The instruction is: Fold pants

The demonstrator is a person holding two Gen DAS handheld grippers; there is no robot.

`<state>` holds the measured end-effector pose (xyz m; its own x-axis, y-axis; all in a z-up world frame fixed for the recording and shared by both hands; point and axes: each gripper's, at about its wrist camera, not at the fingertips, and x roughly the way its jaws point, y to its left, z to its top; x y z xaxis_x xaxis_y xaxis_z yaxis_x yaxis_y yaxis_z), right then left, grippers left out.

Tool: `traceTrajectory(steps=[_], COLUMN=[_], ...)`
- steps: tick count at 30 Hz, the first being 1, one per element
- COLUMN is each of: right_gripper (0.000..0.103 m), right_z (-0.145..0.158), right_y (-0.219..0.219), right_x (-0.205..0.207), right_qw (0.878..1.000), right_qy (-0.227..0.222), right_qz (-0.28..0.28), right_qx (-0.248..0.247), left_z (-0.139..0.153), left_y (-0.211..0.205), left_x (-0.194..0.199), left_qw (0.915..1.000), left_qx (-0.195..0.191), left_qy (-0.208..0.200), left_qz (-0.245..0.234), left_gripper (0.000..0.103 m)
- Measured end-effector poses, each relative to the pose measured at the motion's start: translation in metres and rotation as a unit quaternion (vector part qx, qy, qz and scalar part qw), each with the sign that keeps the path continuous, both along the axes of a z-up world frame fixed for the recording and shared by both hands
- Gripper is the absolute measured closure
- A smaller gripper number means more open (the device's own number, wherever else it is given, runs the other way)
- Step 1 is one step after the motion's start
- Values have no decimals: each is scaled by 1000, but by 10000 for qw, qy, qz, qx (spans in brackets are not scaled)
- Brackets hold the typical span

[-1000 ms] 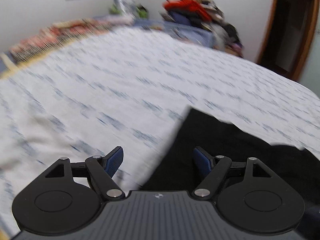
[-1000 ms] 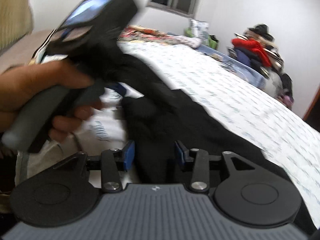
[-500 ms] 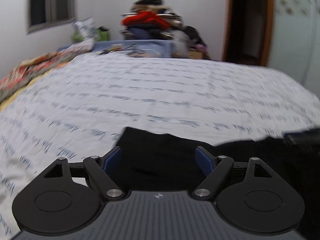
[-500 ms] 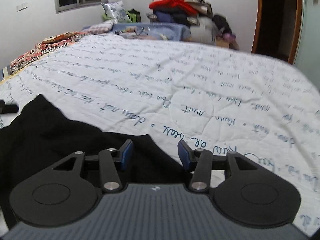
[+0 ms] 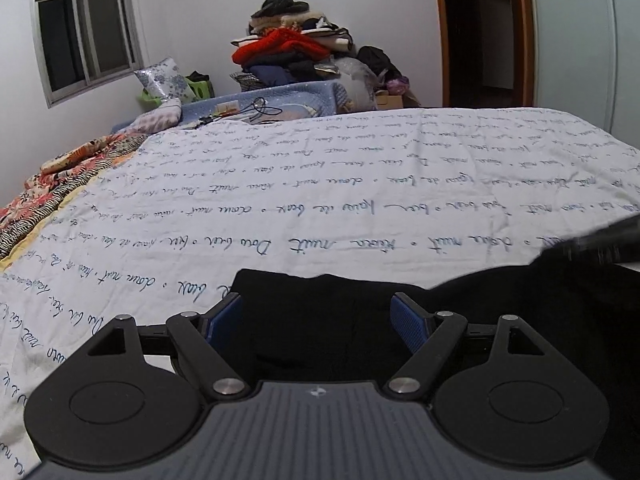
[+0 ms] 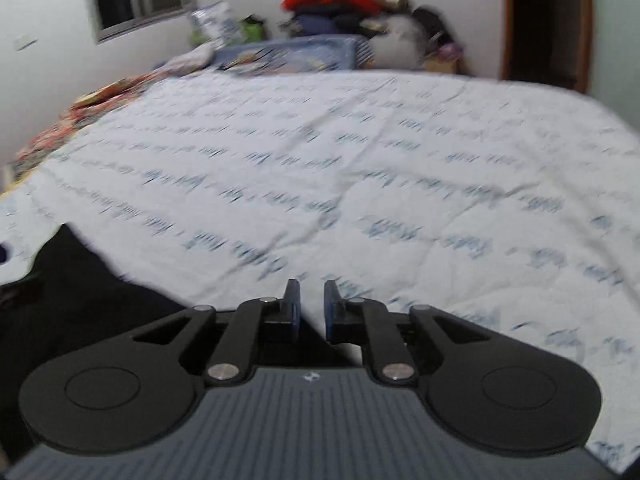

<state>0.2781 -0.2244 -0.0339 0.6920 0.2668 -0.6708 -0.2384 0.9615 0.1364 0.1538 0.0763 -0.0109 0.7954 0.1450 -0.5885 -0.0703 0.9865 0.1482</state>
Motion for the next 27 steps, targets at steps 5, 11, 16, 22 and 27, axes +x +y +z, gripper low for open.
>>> traceTrajectory(steps=[5,11,16,22,27], right_gripper=[69,47,26,13,13], right_z=[-15,25,30,17,29], right_y=[33,70,121,94,-32], right_x=[-10,-85,-166,-206,-230], right_qw=[9923,9874,9599,9671,9817], right_qy=[-199,-1150,-1848,-1549,-968], right_qz=[-72,434,1339,662,-1338], right_qx=[-1218,-999,-1629,-1905,-944], left_z=[-19,-8,-4,4,7], left_y=[22,75,83,27,-40], left_x=[-5,-16,-14,-29,-36], left_qw=[9983,9931,9904,9979,9935], left_qx=[214,-614,-919,-546,-416], left_qy=[392,357,420,348,383], left_qz=[378,930,940,-10,-991], left_gripper=[21,21,21,21,21])
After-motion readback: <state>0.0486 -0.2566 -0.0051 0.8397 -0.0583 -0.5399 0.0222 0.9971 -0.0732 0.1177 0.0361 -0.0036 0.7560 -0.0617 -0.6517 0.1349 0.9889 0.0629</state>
